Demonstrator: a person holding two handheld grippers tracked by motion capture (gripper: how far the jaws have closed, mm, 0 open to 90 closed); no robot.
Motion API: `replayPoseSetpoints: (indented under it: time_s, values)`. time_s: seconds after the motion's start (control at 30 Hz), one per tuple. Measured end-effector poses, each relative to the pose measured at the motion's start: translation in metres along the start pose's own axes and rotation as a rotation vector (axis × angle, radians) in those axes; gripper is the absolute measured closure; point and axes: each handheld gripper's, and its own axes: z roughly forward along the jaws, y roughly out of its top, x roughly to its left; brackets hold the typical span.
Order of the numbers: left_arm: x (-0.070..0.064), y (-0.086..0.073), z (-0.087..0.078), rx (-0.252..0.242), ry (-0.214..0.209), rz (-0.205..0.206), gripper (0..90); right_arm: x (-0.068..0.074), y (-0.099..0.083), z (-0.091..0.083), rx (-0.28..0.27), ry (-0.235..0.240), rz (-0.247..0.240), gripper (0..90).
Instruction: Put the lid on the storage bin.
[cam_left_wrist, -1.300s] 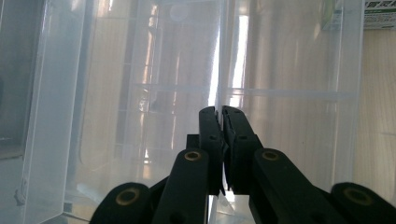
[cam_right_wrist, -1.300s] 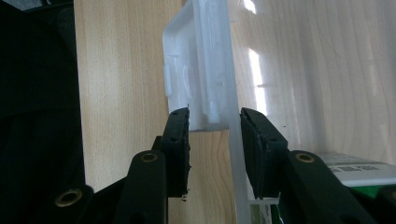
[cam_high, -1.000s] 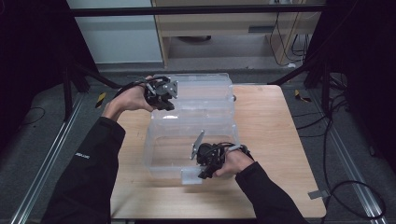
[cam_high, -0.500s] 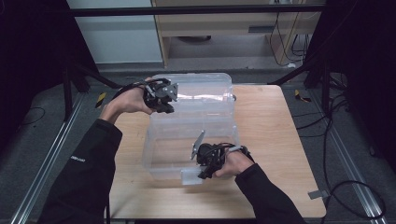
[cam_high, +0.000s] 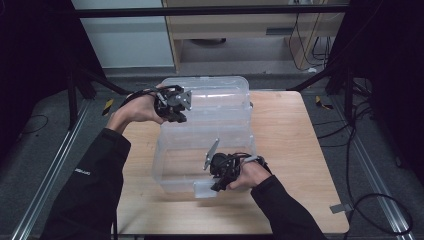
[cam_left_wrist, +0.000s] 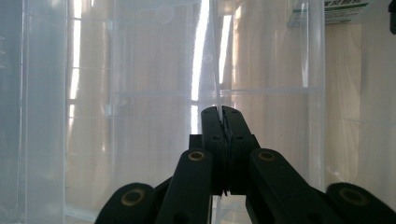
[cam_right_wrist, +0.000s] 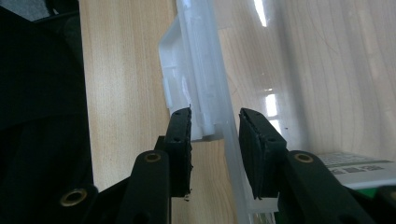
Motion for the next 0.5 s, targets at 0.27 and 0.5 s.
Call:
replayPoseSetpoints:
  time_s: [0.27, 0.5]
  values:
    - [-0.018, 0.001, -0.006, 0.002, 0.016, 0.005, 89.1, 0.002, -0.001, 0.0, -0.007, -0.011, -0.01, 65.4]
    - [-0.031, -0.002, -0.01, -0.02, 0.014, 0.016, 89.1, 0.003, -0.001, 0.0, -0.013, -0.016, -0.008, 65.3]
